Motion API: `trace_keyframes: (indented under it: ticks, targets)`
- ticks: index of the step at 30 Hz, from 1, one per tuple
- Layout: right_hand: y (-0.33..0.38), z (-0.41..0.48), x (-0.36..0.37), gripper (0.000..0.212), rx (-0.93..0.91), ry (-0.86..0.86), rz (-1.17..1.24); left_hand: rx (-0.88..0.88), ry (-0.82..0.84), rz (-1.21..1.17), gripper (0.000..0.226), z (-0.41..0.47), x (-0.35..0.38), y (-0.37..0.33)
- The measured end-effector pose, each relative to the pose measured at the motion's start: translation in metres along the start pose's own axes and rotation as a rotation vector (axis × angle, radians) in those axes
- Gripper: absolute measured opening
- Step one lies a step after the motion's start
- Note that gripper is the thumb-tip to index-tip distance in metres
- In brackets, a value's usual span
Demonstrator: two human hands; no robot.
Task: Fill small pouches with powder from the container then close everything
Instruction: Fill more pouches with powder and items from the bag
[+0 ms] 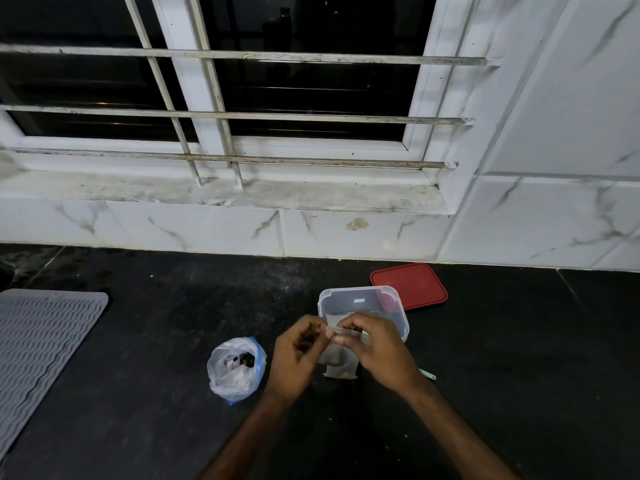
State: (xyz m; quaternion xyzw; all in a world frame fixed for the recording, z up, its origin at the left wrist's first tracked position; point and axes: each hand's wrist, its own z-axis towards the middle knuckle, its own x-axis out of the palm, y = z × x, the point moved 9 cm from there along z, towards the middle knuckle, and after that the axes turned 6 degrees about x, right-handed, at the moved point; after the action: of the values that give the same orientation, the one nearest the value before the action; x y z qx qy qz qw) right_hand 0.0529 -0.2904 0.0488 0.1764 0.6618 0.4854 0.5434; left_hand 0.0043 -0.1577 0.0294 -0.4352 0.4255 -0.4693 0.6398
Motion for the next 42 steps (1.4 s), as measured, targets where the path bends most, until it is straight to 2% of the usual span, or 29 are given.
trace_keyframes:
  ticks: [1, 4, 9, 11, 13, 16, 19, 23, 26, 28, 31, 35, 39, 42]
  targets:
    - [-0.001, -0.001, -0.002, 0.001, 0.006, -0.031, 0.019, 0.002, 0.007, 0.007, 0.003, 0.000, 0.001, 0.000]
    - [-0.001, -0.001, -0.008, 0.010, 0.022, -0.086, 0.031, -0.005, 0.007, -0.017, 0.003, 0.001, 0.003, 0.000]
    - [-0.008, -0.001, -0.006, 0.003, 0.091, -0.032, 0.105, -0.061, 0.019, -0.022, 0.006, -0.001, 0.000, 0.010]
    - [-0.014, -0.001, -0.008, 0.010, 0.137, -0.024, 0.131, -0.072, -0.013, -0.009, 0.007, -0.002, -0.002, 0.012]
    - [-0.017, -0.002, -0.014, 0.006, 0.152, -0.043, 0.132, -0.078, -0.051, -0.043, 0.010, -0.004, -0.005, 0.012]
    - [-0.017, -0.004, -0.016, 0.008, 0.136, -0.073, 0.032, -0.075, -0.044, -0.065, 0.004, -0.004, -0.001, 0.012]
    - [-0.005, -0.006, -0.015, 0.015, 0.031, -0.142, -0.114, -0.096, -0.055, -0.129, 0.004, -0.004, 0.004, 0.016]
    - [-0.007, -0.004, -0.019, 0.017, 0.007, -0.173, -0.070, -0.195, 0.065, -0.239, 0.027, -0.005, 0.015, 0.027]
    - [-0.016, -0.001, -0.030, 0.011, 0.038, -0.222, -0.015, -0.281, 0.191, -0.123, 0.016, -0.016, 0.017, 0.043]
    - [-0.022, 0.000, -0.033, 0.009, 0.049, -0.223, -0.054, -0.298, 0.191, -0.057, 0.010, -0.023, 0.015, 0.050]
    - [-0.037, -0.002, -0.016, 0.005, 0.097, -0.075, -0.158, -0.365, 0.247, 0.117, 0.007, -0.038, 0.015, 0.067]
    - [-0.062, -0.013, 0.018, 0.004, 0.152, 0.094, -0.300, -0.434, 0.472, 0.483, 0.009, -0.059, 0.012, 0.104]
    - [-0.076, -0.020, 0.033, 0.006, 0.151, 0.090, -0.405, -0.439, 0.482, 0.626, 0.008, -0.062, 0.000, 0.113]
    - [-0.074, -0.022, 0.036, 0.012, 0.112, 0.045, -0.516, -0.427, 0.481, 0.642, 0.007, -0.060, -0.002, 0.112]
